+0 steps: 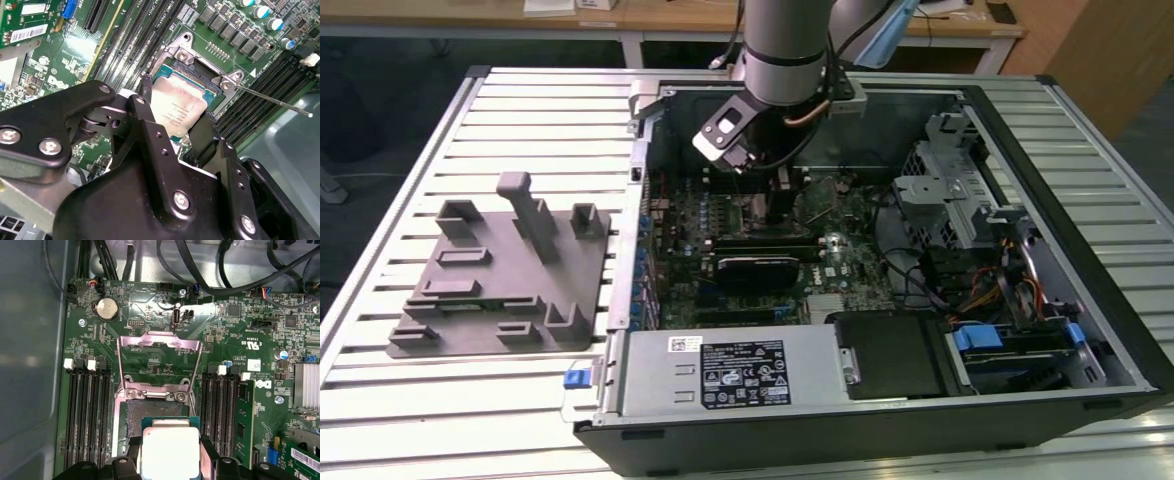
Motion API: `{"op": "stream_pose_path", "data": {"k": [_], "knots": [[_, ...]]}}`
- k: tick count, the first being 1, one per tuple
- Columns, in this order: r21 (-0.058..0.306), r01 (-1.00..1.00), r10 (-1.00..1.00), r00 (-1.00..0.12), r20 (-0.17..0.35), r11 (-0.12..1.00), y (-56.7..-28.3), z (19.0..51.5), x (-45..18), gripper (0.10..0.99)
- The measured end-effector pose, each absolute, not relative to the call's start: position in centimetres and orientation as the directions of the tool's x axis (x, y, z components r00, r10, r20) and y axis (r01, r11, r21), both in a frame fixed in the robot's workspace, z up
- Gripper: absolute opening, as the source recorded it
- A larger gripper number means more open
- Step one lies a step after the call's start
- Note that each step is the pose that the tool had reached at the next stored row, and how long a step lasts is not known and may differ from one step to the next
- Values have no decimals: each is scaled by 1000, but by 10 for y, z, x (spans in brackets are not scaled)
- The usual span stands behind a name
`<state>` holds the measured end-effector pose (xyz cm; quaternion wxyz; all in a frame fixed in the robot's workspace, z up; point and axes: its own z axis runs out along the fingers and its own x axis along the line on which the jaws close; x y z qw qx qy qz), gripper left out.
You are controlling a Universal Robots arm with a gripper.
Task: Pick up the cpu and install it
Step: 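Place the cpu into insertion slot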
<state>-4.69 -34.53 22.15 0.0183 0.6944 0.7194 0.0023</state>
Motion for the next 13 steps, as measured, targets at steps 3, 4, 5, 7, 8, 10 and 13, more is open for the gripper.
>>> {"op": "stream_pose_path", "data": {"k": [3,4,5,7,8,10,13], "knots": [[29,999,999,-35,-23,36,-343,220,-47,541],[29,999,999,-35,-23,36,-342,220,-47,541],[29,999,999,-35,-24,36,-341,219,-47,541],[29,999,999,-35,-28,36,-340,218,-47,541],[29,999,999,-35,-32,36,-339,217,-47,541],[28,999,999,-34,-40,35,-337,215,-47,541],[28,999,998,-31,-46,32,-337,211,-47,541]]}}
